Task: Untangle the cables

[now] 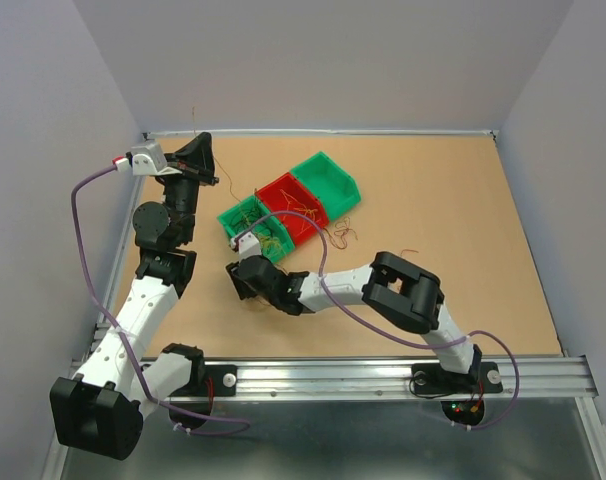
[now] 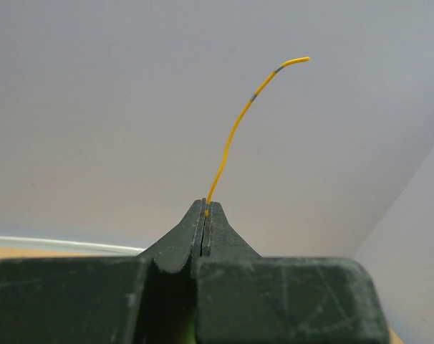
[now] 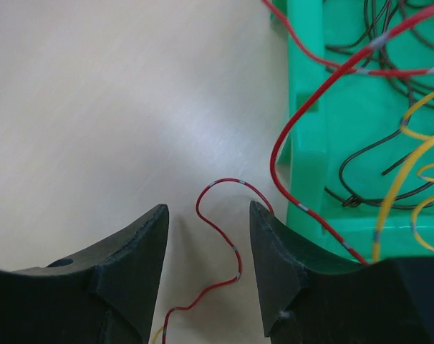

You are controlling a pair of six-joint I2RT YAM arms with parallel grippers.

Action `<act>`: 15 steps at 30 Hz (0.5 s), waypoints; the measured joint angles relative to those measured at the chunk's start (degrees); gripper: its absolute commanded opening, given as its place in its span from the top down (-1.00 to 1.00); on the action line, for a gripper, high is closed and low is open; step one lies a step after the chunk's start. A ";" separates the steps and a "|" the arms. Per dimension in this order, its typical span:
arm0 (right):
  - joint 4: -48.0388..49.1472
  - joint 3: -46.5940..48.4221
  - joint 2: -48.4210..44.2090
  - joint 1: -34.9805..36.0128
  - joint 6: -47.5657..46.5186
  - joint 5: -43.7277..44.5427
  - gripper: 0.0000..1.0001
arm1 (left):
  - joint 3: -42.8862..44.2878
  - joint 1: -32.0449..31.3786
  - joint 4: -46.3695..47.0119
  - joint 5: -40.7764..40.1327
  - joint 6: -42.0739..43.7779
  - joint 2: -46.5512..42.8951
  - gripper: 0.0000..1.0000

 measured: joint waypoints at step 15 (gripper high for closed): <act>3.48 -11.43 -6.12 0.74 -3.54 -0.72 0.99 | 0.00 0.00 0.11 0.20 0.13 1.22 1.00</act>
